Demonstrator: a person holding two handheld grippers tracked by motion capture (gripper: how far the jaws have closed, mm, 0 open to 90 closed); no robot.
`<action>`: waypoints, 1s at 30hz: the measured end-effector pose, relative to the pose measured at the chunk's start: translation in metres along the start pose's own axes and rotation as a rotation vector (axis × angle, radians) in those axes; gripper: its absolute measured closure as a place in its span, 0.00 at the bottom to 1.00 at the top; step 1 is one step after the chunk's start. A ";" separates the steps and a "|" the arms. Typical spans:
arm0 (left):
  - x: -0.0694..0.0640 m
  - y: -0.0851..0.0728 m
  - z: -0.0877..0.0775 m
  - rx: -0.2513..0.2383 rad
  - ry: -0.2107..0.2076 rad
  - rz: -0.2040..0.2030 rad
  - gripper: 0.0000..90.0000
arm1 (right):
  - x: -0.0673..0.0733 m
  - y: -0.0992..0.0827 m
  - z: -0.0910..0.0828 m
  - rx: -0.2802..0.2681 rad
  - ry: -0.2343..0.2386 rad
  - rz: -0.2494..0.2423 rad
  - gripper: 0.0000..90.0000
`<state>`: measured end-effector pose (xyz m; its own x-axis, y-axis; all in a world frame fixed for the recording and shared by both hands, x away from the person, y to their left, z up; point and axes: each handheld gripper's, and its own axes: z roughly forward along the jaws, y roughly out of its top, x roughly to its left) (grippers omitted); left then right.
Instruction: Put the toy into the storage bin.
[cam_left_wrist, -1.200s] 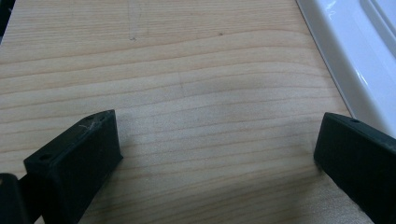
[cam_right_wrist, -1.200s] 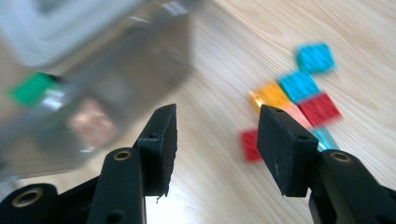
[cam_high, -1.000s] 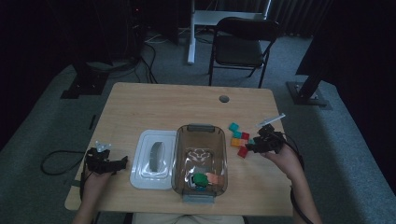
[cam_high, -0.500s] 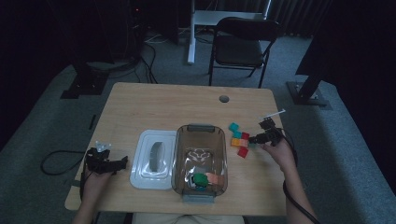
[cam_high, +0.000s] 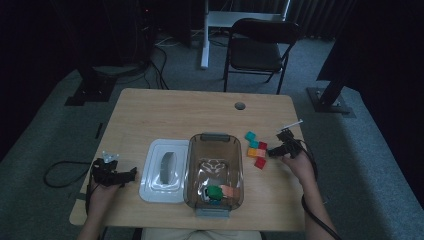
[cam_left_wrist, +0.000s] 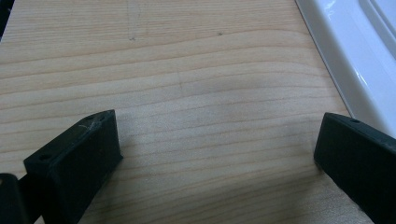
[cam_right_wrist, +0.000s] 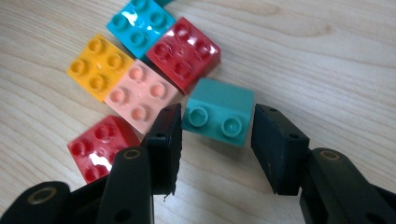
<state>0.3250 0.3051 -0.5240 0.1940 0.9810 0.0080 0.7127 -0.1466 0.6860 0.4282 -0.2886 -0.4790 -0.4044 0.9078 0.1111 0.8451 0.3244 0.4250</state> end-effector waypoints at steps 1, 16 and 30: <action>0.000 0.000 0.000 0.000 0.000 0.000 0.01 | -0.001 -0.001 0.000 -0.002 -0.003 -0.002 0.58; 0.000 0.000 0.000 0.000 0.000 0.000 0.01 | 0.002 0.005 0.014 0.046 -0.023 -0.018 0.62; 0.000 0.000 0.000 0.000 0.000 0.000 0.01 | 0.016 -0.005 -0.020 0.002 0.012 -0.096 0.65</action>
<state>0.3250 0.3052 -0.5240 0.1940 0.9810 0.0080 0.7126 -0.1465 0.6861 0.4106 -0.2810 -0.4618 -0.4876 0.8693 0.0811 0.8031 0.4102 0.4321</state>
